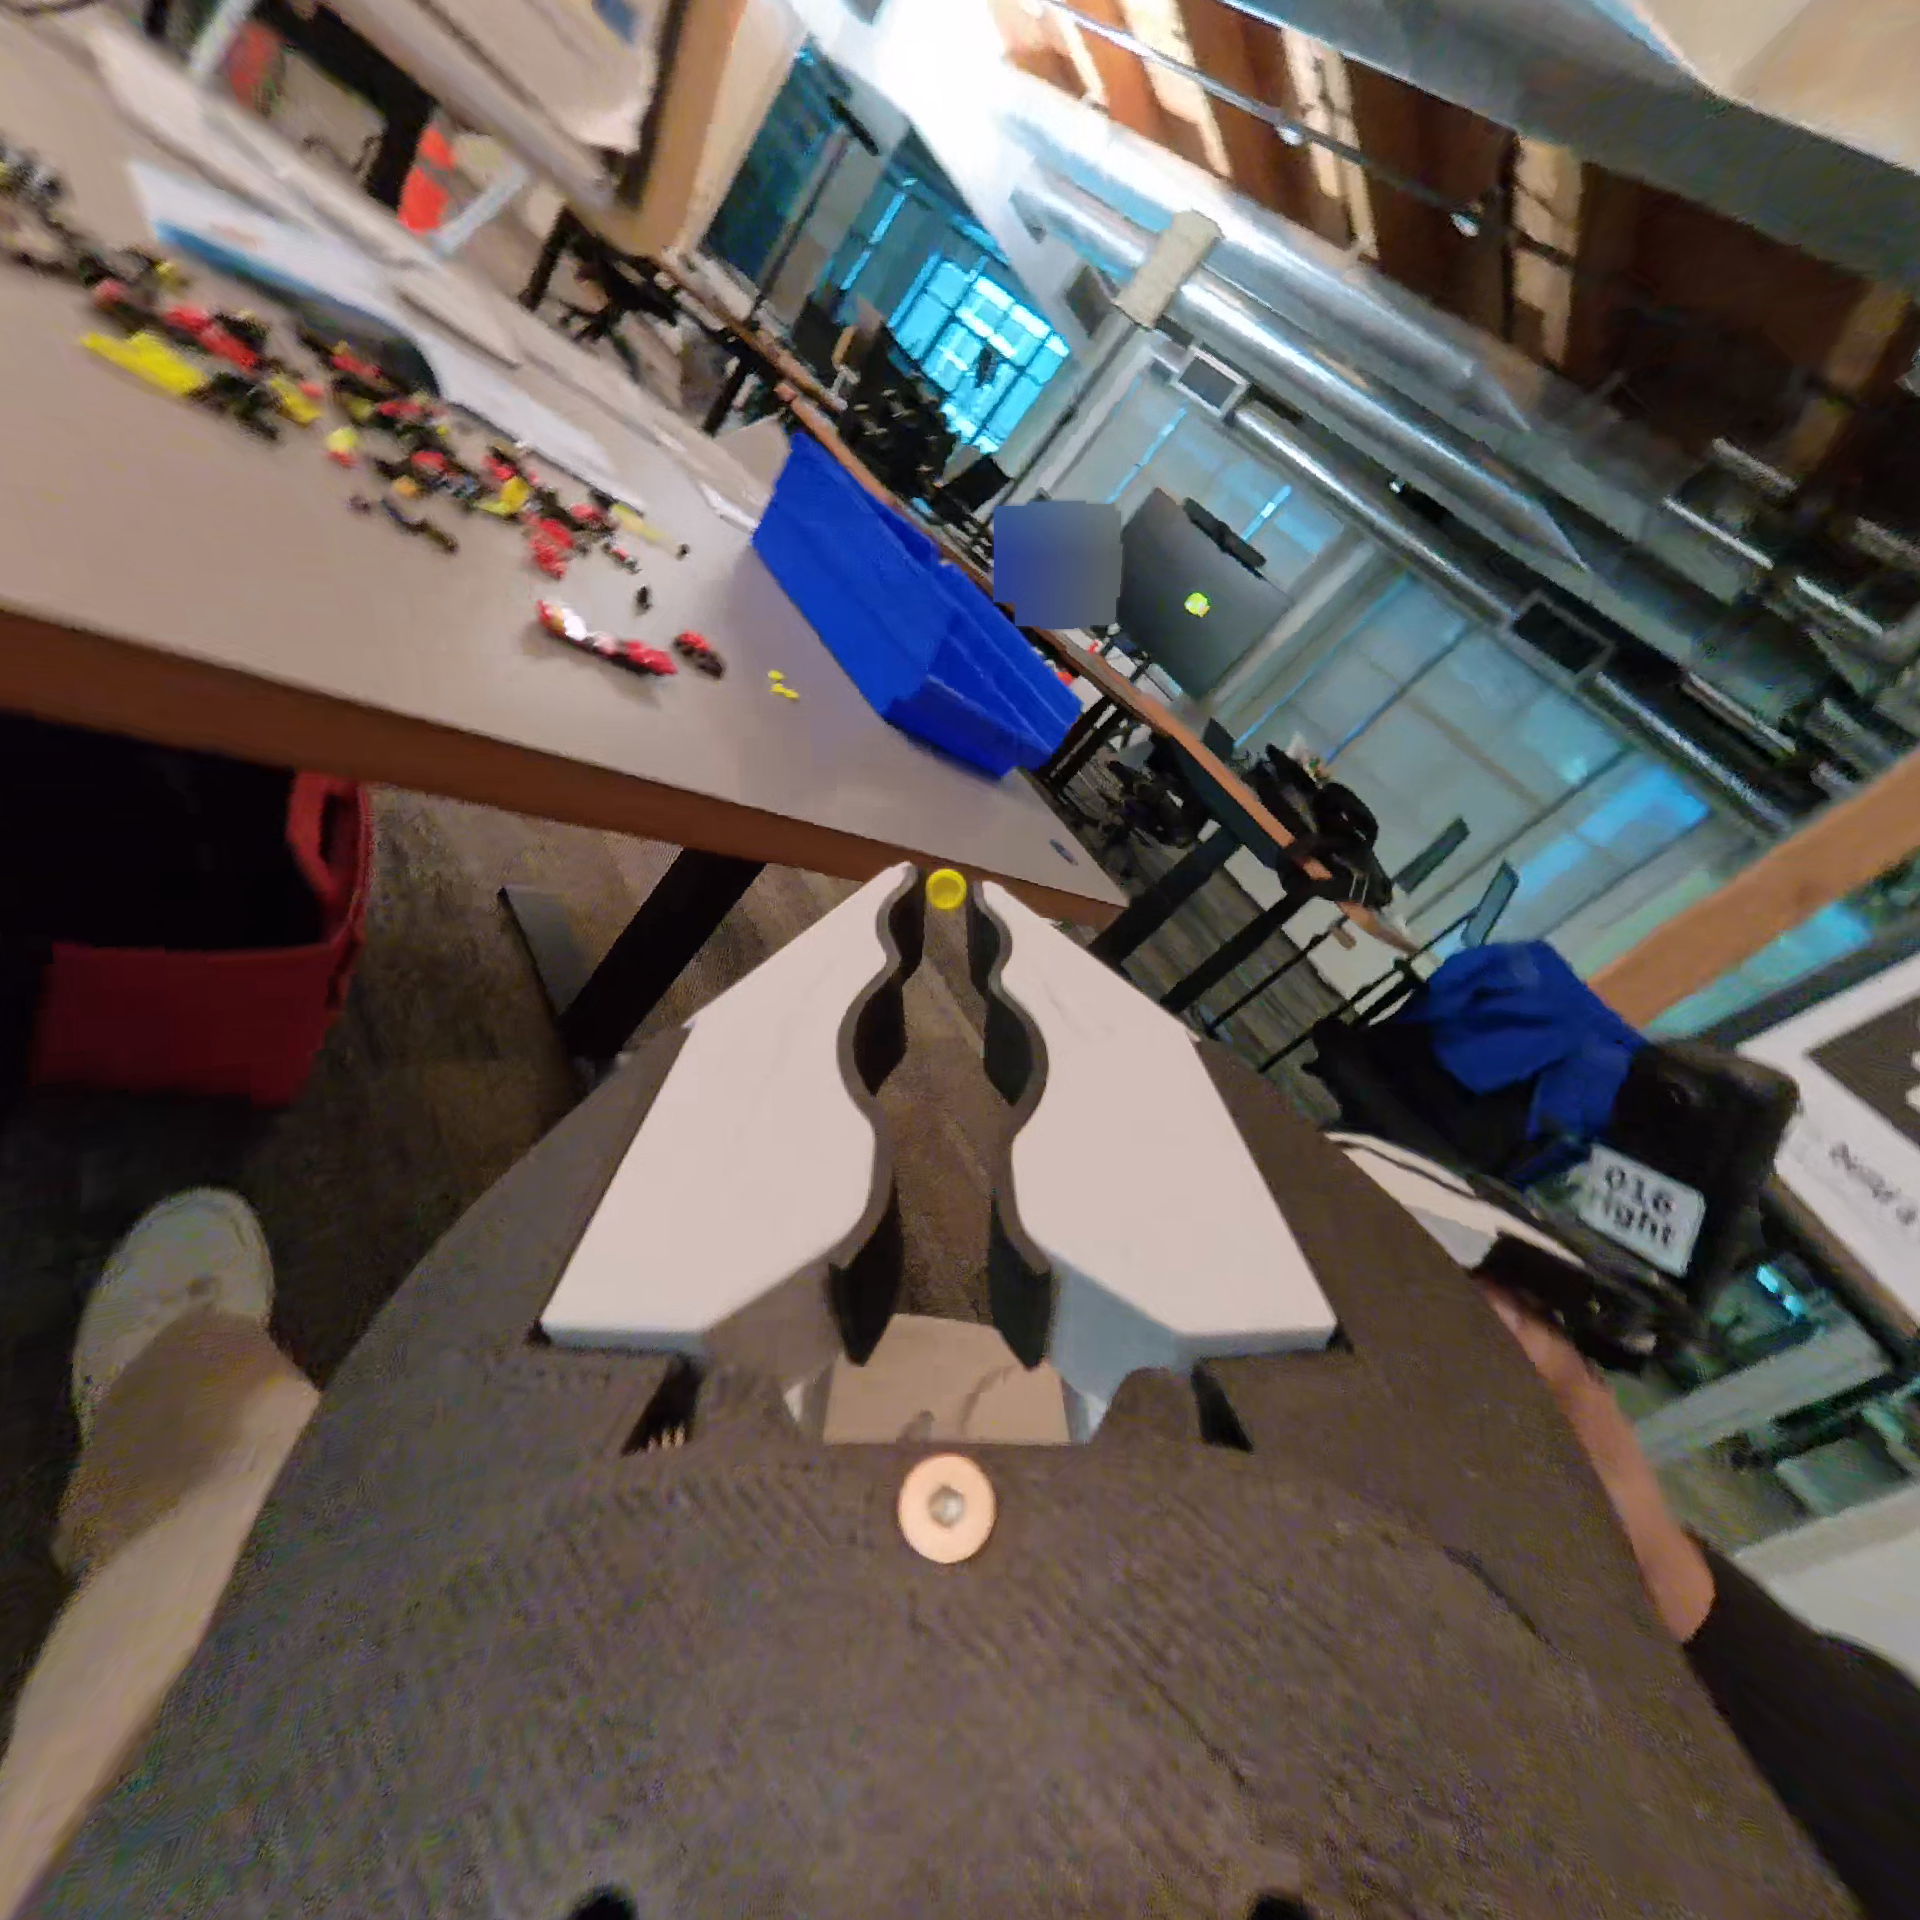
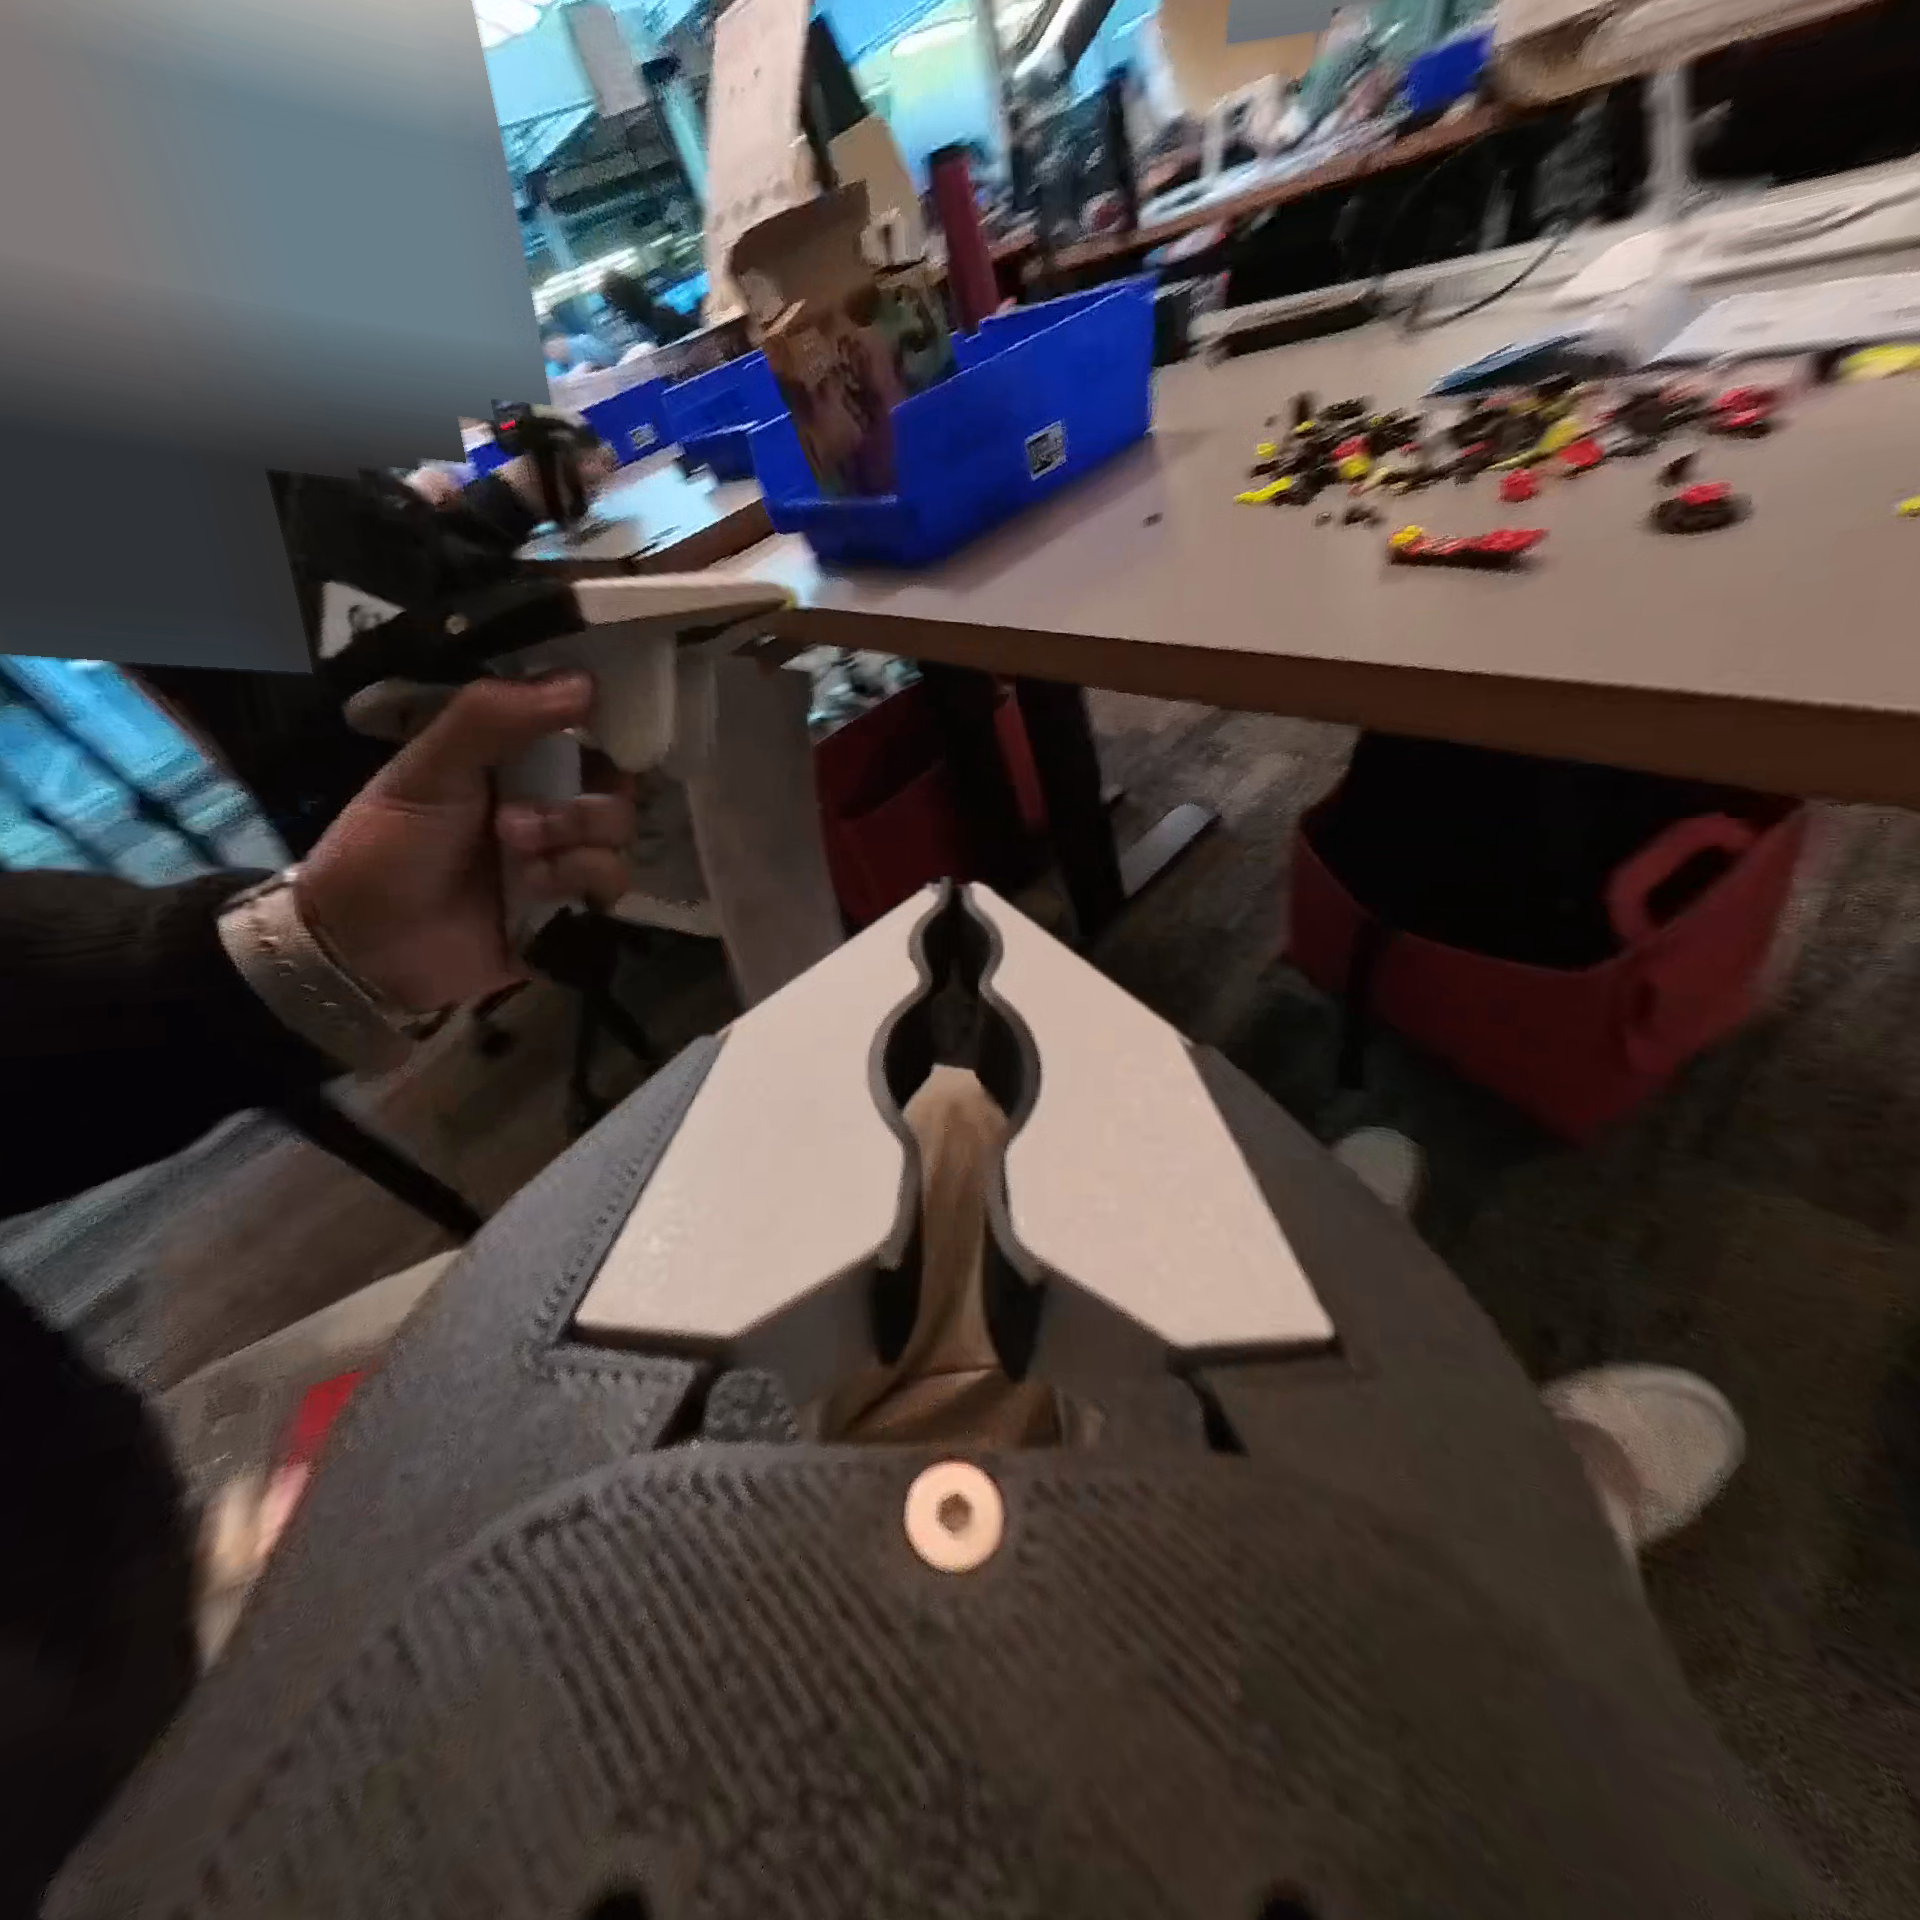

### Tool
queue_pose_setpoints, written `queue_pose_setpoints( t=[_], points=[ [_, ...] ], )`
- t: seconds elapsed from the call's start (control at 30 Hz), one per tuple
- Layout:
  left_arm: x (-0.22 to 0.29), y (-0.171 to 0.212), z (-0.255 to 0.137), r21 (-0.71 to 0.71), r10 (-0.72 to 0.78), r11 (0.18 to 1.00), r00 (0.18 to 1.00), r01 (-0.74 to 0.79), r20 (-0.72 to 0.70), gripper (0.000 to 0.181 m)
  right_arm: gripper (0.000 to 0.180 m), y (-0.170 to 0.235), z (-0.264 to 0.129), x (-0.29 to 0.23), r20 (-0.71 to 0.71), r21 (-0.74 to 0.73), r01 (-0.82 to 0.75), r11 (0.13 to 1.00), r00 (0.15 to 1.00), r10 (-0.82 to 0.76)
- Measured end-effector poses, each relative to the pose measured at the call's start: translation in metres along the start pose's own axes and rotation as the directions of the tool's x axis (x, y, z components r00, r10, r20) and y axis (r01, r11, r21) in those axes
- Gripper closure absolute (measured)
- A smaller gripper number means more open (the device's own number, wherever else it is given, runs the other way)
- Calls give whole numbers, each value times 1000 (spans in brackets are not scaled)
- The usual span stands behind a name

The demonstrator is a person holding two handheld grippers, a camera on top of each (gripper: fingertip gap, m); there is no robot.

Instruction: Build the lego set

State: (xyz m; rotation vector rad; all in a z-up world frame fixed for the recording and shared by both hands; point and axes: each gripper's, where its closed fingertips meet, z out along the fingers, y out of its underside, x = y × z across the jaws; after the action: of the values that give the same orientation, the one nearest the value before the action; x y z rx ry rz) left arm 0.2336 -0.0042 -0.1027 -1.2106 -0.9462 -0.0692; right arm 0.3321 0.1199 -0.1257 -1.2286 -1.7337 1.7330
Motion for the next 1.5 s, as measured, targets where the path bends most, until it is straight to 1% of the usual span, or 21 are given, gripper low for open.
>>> queue_pose_setpoints(
  t=[0.03,0.07,0.13,0.17,0.23,0.33,0.4,0.5,0.63,0.7,0.8,0.87,0.93,1.0,1.1,1.13,1.17,1.23,1.33,1.4,1.5],
  points=[
    [-10,1,1,-8,-30,1000,999,30,21,176,180,0,-5,8,-49,21,23,1000,999,-22],
    [-19,4,3,-18,-26,999,999,27,42,176,180,0,-11,18,-99,27,50,998,994,-47],
    [-43,15,11,-75,13,997,994,-5,107,176,180,1,-16,38,-171,8,87,996,982,-84],
    [-49,20,16,-97,22,995,993,-11,116,175,180,0,-16,49,-189,1,94,996,978,-92],
    [-60,24,26,-128,58,991,989,-40,138,175,180,1,-10,71,-201,-20,64,998,977,-67],
    [-62,21,48,-165,138,979,984,-118,111,175,180,-1,5,95,-159,-22,-54,998,986,50],
    [-56,11,68,-144,104,985,993,-94,60,175,180,-9,11,105,-138,-11,-78,997,988,76],
    [-43,-4,100,-107,5,994,1000,-8,-24,176,180,-34,19,123,-148,-10,48,999,988,-49],
    [-17,-22,147,-87,-15,996,991,3,-136,176,180,-62,36,146,-167,-41,278,960,945,-281],
    [-2,-28,174,-78,49,995,980,-65,-193,176,180,-77,47,158,-156,-28,334,942,930,-334],
    [15,-22,210,-78,245,959,939,-271,-241,176,180,-98,56,173,-132,9,345,938,931,-341],
    [26,-15,222,-85,292,941,914,-327,-282,176,180,-107,54,184,-143,32,347,937,930,-339],
    [30,-3,223,-115,289,935,909,-335,-302,176,180,-110,51,194,-161,44,328,944,935,-317],
    [28,4,217,-149,254,939,918,-310,-305,176,180,-109,52,200,-154,53,273,961,953,-262],
    [24,-1,204,-172,166,958,936,-227,-311,176,180,-104,57,203,-138,57,175,983,976,-166],
    [22,-4,199,-176,136,964,941,-197,-309,176,180,-106,57,207,-165,65,162,985,975,-150],
    [19,-7,194,-172,106,971,943,-166,-314,176,180,-112,55,211,-213,93,181,979,964,-158],
    [12,-14,187,-150,61,982,947,-113,-314,176,180,-126,50,216,-284,136,272,953,932,-226],
    [-13,-14,187,-146,77,982,961,-119,-267,176,180,-128,57,231,-337,104,356,929,891,-303],
    [-30,-15,194,-153,93,979,967,-132,-239,176,180,-121,73,240,-296,81,326,942,910,-289],
    [-40,-24,208,-155,32,985,971,-71,-238,176,180,-119,97,245,-177,82,242,967,958,-225]
  ],
)
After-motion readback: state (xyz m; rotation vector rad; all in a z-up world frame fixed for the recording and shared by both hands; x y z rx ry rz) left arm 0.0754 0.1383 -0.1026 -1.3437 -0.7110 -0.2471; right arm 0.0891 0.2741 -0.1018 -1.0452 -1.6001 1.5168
